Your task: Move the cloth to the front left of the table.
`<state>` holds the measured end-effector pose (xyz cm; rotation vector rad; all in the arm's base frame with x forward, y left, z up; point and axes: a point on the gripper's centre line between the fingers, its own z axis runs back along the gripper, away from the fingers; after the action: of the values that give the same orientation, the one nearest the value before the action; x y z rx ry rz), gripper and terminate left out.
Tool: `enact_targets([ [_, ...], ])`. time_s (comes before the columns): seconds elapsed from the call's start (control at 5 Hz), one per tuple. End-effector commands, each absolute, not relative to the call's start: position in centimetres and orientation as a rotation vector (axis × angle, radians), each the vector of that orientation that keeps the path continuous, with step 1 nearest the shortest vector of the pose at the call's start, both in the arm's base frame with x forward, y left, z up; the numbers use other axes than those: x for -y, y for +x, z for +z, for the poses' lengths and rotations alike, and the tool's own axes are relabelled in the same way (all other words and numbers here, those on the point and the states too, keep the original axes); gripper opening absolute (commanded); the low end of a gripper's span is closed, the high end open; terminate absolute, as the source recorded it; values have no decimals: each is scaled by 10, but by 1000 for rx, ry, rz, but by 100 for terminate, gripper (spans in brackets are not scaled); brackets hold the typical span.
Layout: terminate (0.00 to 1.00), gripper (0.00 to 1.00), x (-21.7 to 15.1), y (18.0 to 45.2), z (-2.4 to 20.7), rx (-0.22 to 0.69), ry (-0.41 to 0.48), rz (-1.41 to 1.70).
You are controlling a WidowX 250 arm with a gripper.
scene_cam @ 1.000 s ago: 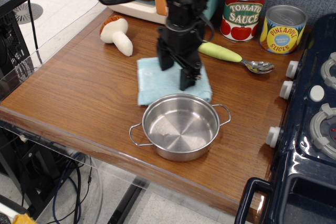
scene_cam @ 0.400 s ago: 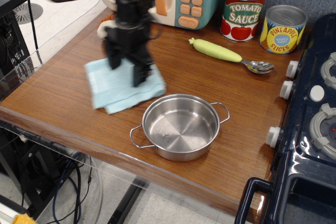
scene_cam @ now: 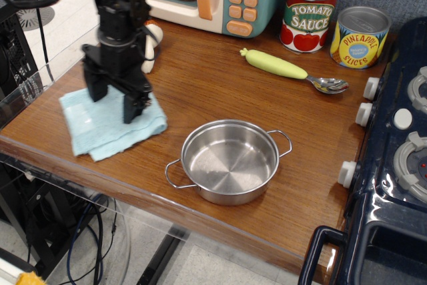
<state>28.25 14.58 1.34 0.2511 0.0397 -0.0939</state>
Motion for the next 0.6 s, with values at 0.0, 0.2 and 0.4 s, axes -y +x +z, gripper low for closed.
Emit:
enact_targets([
  [0.0,0,100,-148,256,25,-53,237,-56],
  [0.2,0,100,-148,258,32,-29,230,-65],
  [0.4,0,100,-149,263,41,-1,211,-68],
])
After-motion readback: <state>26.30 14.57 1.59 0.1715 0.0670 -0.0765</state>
